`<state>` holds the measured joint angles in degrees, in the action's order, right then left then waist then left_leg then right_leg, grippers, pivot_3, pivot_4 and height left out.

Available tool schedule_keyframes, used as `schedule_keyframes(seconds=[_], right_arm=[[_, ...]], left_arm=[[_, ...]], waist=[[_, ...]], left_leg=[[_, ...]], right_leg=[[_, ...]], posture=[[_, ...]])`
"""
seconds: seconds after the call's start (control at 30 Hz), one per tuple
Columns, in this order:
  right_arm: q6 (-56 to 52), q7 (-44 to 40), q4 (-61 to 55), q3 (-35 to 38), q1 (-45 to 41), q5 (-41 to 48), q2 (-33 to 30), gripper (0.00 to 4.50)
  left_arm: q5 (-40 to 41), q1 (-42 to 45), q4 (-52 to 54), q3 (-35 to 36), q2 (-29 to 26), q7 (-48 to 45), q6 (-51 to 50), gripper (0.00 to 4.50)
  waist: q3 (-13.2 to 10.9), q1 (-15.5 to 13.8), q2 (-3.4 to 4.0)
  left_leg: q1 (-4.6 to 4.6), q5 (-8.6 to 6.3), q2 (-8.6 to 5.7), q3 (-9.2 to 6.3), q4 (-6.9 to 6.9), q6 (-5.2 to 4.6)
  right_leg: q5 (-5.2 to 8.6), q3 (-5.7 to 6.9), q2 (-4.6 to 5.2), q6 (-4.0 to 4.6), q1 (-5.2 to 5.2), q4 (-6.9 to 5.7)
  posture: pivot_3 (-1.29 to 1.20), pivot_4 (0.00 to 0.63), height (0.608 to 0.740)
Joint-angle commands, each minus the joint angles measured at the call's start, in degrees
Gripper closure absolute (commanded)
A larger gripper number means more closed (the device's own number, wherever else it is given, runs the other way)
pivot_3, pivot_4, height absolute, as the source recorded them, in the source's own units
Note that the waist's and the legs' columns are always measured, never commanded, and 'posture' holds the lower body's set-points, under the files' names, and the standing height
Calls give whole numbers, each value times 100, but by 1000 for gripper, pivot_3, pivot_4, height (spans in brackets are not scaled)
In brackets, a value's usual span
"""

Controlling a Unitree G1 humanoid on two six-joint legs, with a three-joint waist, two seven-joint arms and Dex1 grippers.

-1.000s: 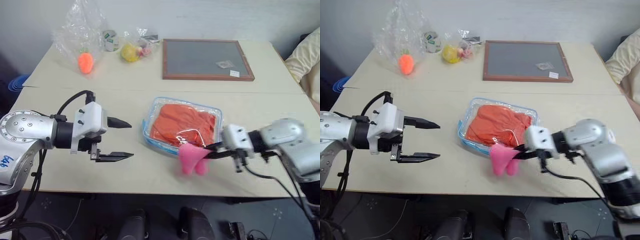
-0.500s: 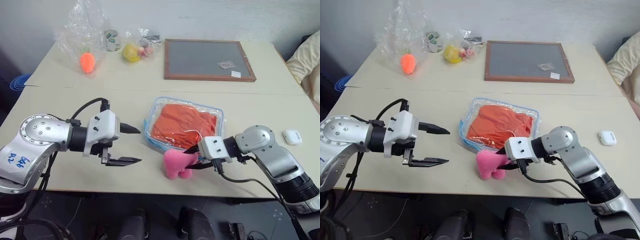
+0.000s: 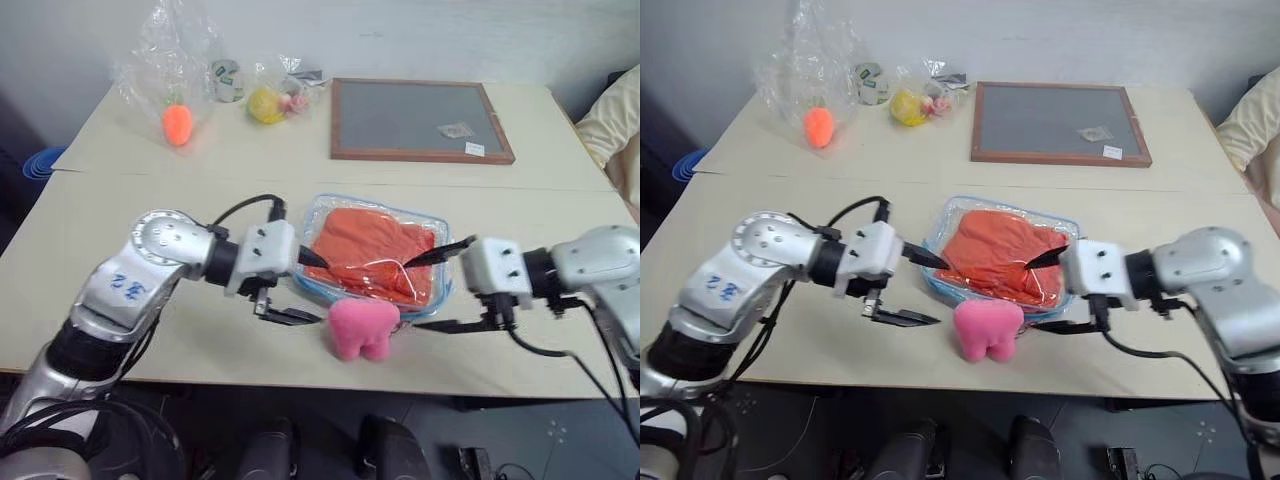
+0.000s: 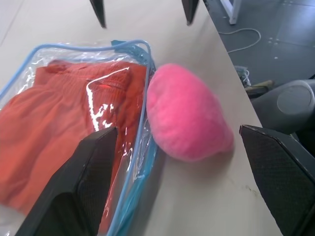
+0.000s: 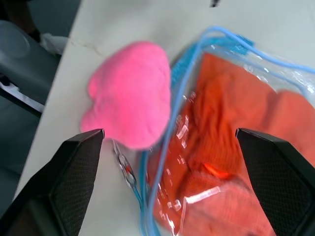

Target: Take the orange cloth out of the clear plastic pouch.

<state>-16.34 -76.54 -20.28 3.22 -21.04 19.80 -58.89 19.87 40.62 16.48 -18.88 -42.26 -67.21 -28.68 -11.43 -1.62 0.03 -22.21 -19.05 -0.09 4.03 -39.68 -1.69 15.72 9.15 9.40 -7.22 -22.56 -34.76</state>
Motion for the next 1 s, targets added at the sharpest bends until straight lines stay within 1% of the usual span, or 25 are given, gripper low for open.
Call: schedule_keyframes(seconds=[0.03, 0.13, 0.27, 0.37, 0.4, 0.47, 0.57, 0.7, 0.77, 0.87, 1.0], right_arm=[[656, 61, 260, 305, 497, -439, -300, 23], [899, 181, 331, 261, 743, -606, -262, 23], [1287, 507, 625, -120, 664, -1027, 30, 23], [1686, 716, 1035, -422, 465, -1405, 233, 569], [1768, 736, 1155, -484, 412, -1460, 271, 963], [1928, 724, 1394, -631, 291, -1535, 346, 1561], [2074, 731, 1661, -811, 120, -1614, 458, 2633], [2239, 630, 1859, -871, 26, -1598, 460, 3986], [2305, 565, 1898, -872, 20, -1555, 419, 4496], [2610, 725, 2089, -819, -141, -1656, 491, 4496], [2894, 752, 2357, -839, -314, -1726, 486, 4496]], left_arm=[[-352, 156, -281, -417, 280, -258, 431, 343], [-465, 204, -553, -600, 573, -313, 425, 343], [-696, 149, -744, -848, 697, -536, 602, 343], [-619, 101, -796, -746, 819, -514, 528, 890], [-608, 92, -789, -725, 825, -521, 486, 1245], [-640, 61, -762, -680, 788, -513, 472, 1797], [-648, 10, -698, -566, 751, -428, 416, 2741], [-631, -90, -537, -422, 686, -354, 334, 3957], [-628, -174, -444, -352, 639, -296, 291, 4466], [-859, -511, -252, -156, 398, 31, 305, 4466], [-723, -1091, 149, 409, -10, 319, 91, 4466]], waist=[[-1, 2, -1], [-1, 4, -1], [0, 32, -1], [0, 24, -1], [0, 24, -1], [-1, 7, -1], [0, 11, -1], [0, 17, -1], [0, 17, -1], [0, 26, -1], [-1, 41, 0]], left_leg=[[1, 0, -2, 4, 0, -1], [2, -1, -1, 27, -1, -2], [5, -1, 4, 25, -4, -2], [3, -1, 5, 21, -5, -2], [3, -1, 4, 14, -7, -3], [1, -1, 4, 4, -11, -4], [-1, -1, 6, -1, -16, -4], [-1, -1, 8, -2, -16, -4], [-1, -1, 11, -2, -16, -4], [-1, -1, 13, -2, -16, -4], [1, -1, 29, -2, -14, -4]], right_leg=[[0, -2, 0, 0, 0, 0], [0, -4, 1, 0, 0, -3], [0, -5, -1, 0, -1, -7], [0, -4, -1, 0, -1, -6], [0, -7, 1, 0, -1, -6], [0, -4, 2, -1, 0, -6], [0, -1, 2, -1, 2, -6], [0, -1, 2, -1, 3, -7], [0, -1, 2, -1, 2, -7], [0, -1, 2, -1, 2, -6], [0, -2, 2, -1, 1, -9]], posture=[[0, 150, 740], [0, 150, 740], [0, 150, 740], [0, 150, 740], [0, 150, 740], [0, 150, 740], [0, 150, 740], [0, 150, 740], [0, 150, 740], [0, 150, 740], [0, 150, 740]])
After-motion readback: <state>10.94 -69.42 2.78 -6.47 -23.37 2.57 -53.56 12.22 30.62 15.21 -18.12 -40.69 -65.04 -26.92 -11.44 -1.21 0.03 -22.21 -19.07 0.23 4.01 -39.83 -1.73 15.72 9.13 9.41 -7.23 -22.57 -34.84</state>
